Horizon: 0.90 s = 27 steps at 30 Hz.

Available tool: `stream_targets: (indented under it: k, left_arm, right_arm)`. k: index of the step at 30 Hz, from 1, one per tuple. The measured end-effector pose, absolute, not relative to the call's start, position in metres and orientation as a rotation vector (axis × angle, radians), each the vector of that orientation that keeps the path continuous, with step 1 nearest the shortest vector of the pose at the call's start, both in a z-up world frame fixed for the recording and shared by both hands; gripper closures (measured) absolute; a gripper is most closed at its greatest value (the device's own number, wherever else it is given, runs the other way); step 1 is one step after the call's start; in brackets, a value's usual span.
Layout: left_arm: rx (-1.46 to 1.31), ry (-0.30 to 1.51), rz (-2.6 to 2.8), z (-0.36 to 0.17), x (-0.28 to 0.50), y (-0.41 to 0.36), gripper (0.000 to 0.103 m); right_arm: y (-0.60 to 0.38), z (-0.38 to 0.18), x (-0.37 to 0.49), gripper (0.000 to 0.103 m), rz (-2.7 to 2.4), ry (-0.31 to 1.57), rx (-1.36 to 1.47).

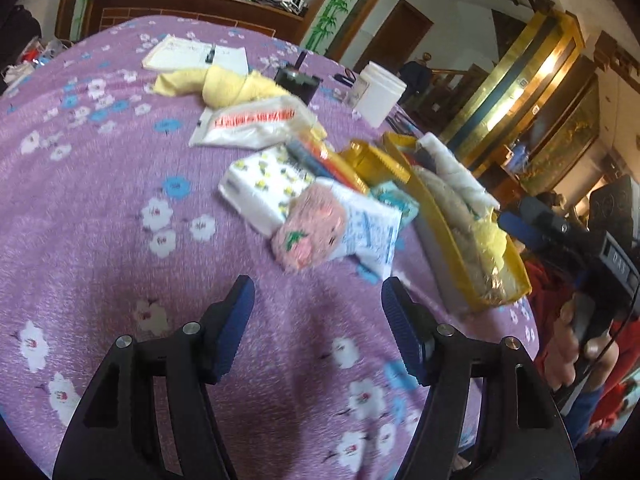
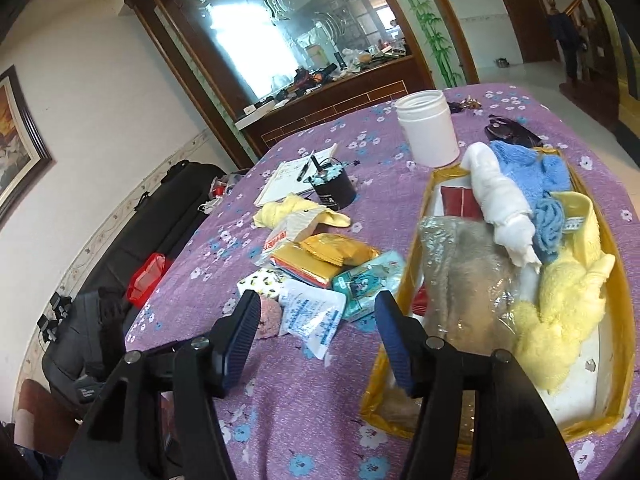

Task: Organize soft objects
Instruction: 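Withdraw both grippers from the box toward the items on the table, then grasp the pink fluffy ball with the left gripper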

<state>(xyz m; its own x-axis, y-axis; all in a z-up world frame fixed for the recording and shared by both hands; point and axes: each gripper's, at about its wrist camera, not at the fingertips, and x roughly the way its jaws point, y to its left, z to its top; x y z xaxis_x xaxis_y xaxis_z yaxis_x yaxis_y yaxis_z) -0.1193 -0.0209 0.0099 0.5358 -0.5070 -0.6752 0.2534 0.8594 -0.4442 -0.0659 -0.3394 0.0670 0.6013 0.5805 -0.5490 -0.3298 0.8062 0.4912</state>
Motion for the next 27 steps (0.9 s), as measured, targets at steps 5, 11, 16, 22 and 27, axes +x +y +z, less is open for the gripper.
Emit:
stream_targets:
  k: [5,11,16,22,27]
  left_arm:
    - [-0.277,0.908,-0.446,0.001,-0.116,-0.02,0.036]
    - [-0.213,0.904,-0.429,0.007,-0.101,-0.038,0.036]
    - [-0.107,0.87,-0.366,0.016,-0.085,-0.059,0.036]
    - [0.035,0.927,-0.291,0.002,-0.061,-0.083,0.04]
    - [-0.144,0.955,-0.353,-0.003,-0.053,-0.05,0.072]
  right_arm:
    - [-0.337,0.062,-0.063,0.043,0.563,0.758,0.373]
    - [-0.33,0.056,-0.06,0.043,0.582,0.78,0.356]
    - [-0.33,0.052,-0.057,0.043,0.572,0.792,0.356]
    - [-0.323,0.053,-0.053,0.043,0.559,0.809,0.339]
    - [-0.302,0.054,-0.045,0.043,0.579,0.848,0.292]
